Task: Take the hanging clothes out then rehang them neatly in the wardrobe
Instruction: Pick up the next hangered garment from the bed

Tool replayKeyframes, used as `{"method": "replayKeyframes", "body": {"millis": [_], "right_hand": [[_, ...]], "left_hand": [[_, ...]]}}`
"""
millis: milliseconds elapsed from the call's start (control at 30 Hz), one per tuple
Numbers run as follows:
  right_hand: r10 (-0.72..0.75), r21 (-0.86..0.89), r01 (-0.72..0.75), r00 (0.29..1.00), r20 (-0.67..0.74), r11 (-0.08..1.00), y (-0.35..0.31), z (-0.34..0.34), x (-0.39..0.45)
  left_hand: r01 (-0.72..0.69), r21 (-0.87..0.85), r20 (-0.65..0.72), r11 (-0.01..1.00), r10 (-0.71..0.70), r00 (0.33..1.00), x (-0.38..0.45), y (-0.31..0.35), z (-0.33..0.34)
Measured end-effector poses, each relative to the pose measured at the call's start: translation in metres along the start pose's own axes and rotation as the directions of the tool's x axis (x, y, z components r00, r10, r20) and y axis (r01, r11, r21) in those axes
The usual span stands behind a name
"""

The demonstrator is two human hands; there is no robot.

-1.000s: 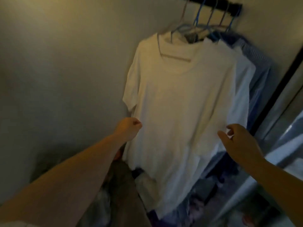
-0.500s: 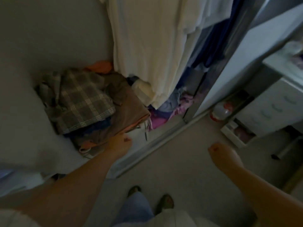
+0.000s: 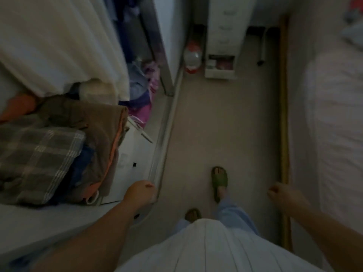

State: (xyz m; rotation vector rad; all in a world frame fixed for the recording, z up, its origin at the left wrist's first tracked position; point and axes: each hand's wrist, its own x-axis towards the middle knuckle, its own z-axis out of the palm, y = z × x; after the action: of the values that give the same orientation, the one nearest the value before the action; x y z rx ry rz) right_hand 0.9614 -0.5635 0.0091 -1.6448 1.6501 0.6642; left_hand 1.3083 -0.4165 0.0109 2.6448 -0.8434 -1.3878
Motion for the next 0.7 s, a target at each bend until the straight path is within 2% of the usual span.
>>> {"method": "replayKeyframes", "body": {"millis": [167,300,433,533,700], "right_hand": [[0.218,0.25,-0.226,0.974,0.056,0.942,0.075,0.1,-0.078],[0.382,0.406,-0.386,0.919,0.097,0.828,0.126,0.15,-0.129],[0.478,0.585,-0.435,0.874,0.09,0.684,0.178,0.201,-0.169],[0.521,0.658,-0.445,0.848,0.093,0.607,0.214,0.241,-0.202],[0.579,0.787,-0.478,0.792,0.194,0.391,0.286,0.32,-0.267]], "left_hand": [[-0.129,0.211,0.123,0.969,0.105,0.987,-0.027,-0.003,0.031],[-0.231,0.339,0.192,0.912,0.173,0.966,-0.048,0.024,0.062],[-0.338,0.436,0.251,0.834,0.248,0.936,-0.072,0.065,0.104],[-0.423,0.522,0.287,0.74,0.315,0.905,-0.101,0.092,0.152],[-0.506,0.546,0.391,0.668,0.331,0.859,-0.162,0.103,0.262]]}}
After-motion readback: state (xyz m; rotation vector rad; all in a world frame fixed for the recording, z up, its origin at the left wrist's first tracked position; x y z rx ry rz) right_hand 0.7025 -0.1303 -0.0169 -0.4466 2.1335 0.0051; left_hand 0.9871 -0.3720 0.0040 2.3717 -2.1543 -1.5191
